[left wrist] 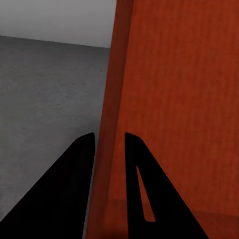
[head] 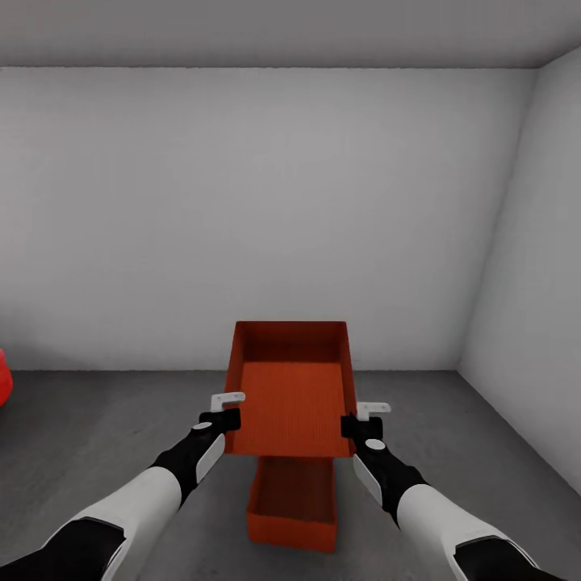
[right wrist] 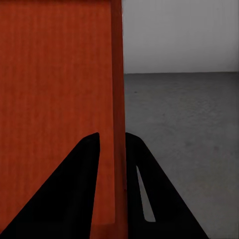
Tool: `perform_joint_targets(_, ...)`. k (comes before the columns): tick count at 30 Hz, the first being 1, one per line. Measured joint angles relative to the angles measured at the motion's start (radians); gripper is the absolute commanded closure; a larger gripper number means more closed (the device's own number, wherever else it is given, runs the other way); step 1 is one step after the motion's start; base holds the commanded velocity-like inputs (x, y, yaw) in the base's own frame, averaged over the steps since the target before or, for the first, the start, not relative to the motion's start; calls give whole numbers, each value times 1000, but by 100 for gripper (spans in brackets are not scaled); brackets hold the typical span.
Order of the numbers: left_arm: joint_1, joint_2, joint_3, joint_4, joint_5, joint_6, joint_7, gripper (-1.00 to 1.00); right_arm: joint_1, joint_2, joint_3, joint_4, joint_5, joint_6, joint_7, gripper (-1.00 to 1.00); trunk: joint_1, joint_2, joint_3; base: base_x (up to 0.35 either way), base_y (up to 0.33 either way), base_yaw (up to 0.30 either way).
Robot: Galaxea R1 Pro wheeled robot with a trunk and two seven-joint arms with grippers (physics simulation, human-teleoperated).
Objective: Move the two storage containers from the living room to the garage. In the garage, place one container on the floor and stack the other container on top of it (either order is fine).
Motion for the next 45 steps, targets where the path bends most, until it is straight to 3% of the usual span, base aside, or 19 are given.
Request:
perform_joint_targets(22, 0, -1, 3, 6, -1, -5, -2, 100, 0, 0, -3, 0, 6, 1, 0, 100, 0, 0, 0, 59, 285, -1)
perform_joint_targets(28, 1, 6, 9, 6, -4, -6, -14, 100, -1, -2, 62, 4, -56, -8, -19, 100, 0, 0, 0, 0, 0, 0)
perform_joint_targets(45, 0, 14, 7, 44, 4, -5, -29, 100, -1, 0, 148, 38, -148, -12, -35, 100, 0, 0, 0, 0, 0, -80)
